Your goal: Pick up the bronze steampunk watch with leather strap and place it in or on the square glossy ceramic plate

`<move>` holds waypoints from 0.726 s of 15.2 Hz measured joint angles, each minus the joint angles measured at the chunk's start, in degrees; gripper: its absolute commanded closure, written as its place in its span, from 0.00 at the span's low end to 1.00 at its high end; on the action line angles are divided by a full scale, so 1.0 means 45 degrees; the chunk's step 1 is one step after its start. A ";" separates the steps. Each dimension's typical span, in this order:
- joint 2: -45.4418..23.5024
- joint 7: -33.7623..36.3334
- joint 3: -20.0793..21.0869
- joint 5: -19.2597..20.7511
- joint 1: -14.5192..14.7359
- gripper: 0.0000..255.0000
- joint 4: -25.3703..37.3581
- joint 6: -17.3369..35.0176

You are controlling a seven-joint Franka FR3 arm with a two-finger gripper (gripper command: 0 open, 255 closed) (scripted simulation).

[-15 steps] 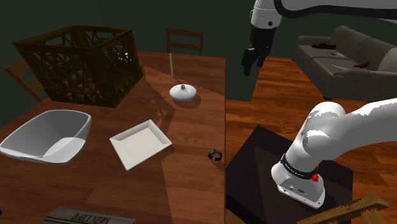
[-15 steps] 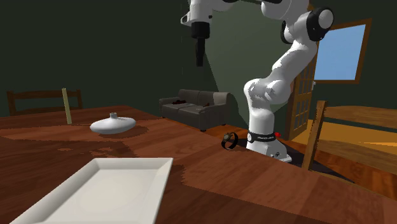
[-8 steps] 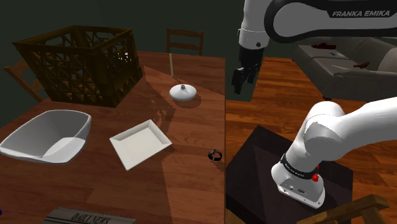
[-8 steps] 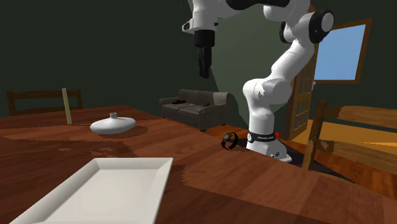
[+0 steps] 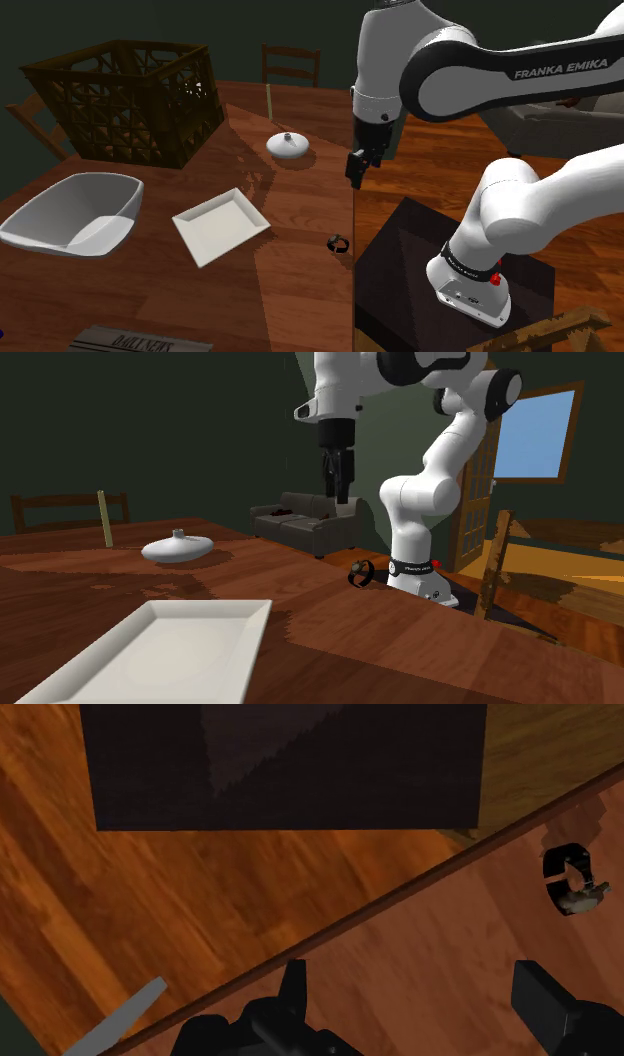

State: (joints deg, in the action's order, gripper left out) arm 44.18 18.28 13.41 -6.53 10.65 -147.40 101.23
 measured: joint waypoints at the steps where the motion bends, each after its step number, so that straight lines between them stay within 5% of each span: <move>1: -0.0208 0.0145 0.0233 -0.0179 0.0143 0.00 -0.0072 0.0253; 11: -0.2333 0.1602 0.2571 -0.1769 0.1487 0.00 -0.0494 0.2693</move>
State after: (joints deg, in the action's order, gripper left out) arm 33.68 25.48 24.98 -14.49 17.34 -149.63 113.35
